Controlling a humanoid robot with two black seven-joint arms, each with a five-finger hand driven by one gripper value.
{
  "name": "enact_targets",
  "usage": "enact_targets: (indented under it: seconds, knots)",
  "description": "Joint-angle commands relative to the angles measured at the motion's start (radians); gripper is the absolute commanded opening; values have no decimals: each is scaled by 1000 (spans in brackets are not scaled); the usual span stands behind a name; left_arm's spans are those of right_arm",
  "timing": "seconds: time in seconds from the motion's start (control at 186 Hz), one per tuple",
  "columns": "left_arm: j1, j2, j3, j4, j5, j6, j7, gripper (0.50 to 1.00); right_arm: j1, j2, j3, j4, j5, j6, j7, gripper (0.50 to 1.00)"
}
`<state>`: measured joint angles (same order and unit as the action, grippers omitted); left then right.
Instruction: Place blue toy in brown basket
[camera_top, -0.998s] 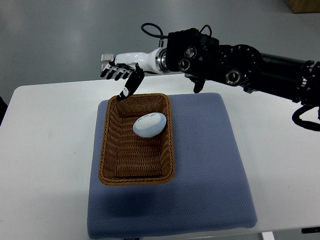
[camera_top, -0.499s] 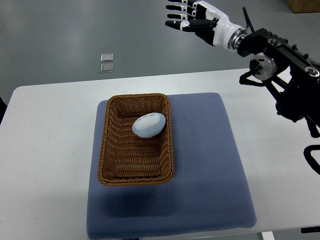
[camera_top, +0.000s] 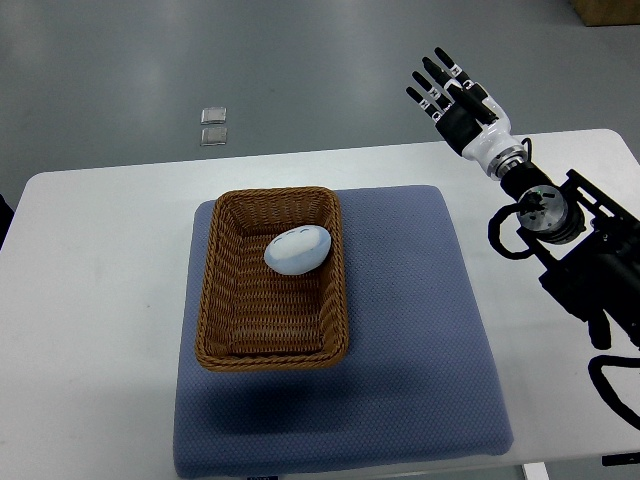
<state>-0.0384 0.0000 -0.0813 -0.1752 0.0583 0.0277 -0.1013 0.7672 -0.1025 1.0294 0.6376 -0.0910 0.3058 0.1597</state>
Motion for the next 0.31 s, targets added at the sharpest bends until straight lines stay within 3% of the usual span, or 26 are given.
enact_targets:
  seconds: [0.0, 0.306]
  knots:
    - [0, 0, 1, 0, 0, 0, 0, 1000, -22, 12, 0, -6, 4, 9, 1, 909]
    - [0, 0, 0, 2, 0, 0, 0, 1000, -37, 17, -2, -6, 4, 9, 1, 909]
